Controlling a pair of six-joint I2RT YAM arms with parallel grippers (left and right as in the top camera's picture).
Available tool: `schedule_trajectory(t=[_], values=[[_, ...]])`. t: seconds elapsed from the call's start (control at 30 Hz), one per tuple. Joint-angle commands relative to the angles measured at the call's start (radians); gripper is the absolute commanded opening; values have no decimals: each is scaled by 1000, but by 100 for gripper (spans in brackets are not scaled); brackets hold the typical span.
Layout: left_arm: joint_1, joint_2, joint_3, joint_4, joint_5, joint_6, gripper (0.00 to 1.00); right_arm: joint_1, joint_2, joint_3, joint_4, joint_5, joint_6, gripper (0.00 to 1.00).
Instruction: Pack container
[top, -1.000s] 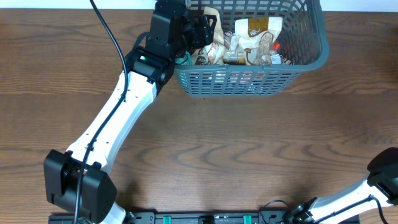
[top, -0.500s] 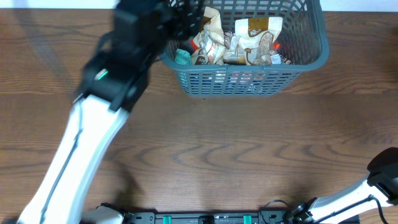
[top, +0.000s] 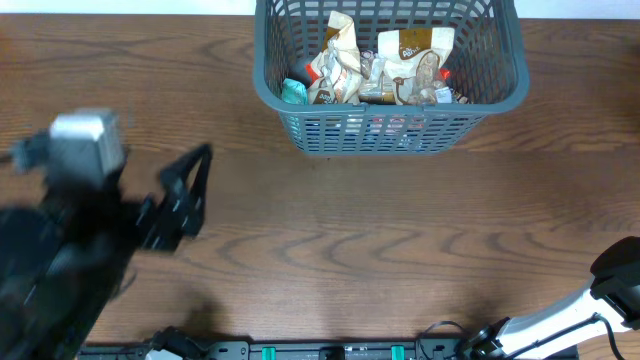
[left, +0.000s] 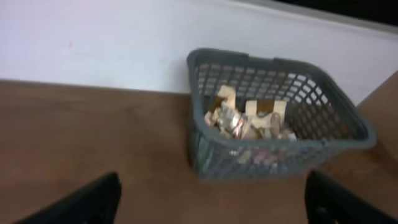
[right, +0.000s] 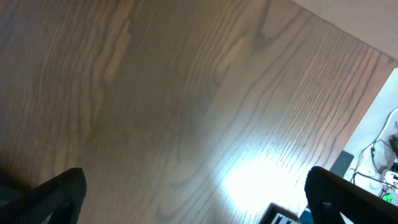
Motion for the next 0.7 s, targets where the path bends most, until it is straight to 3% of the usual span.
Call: schedule_trajectory(t=[0.0,0.2,0.4,0.43,0.67], values=[[2,-60,0,-43,-16,-1,84,-7,-5,-5,0,0,10,99],[2,-140,0,-220,-16,-1,85,-7,-5,-5,0,0,10,99],[2,-177,0,-531,-15,-23,86,-7,-5,-5,0,0,10,99],[2,-177,0,-567,-15,-39,99,-7,-5,-5,0,0,10,99],[2,-178,-5,-570,-16,-42,99,-7,-5,-5,0,0,10,99]])
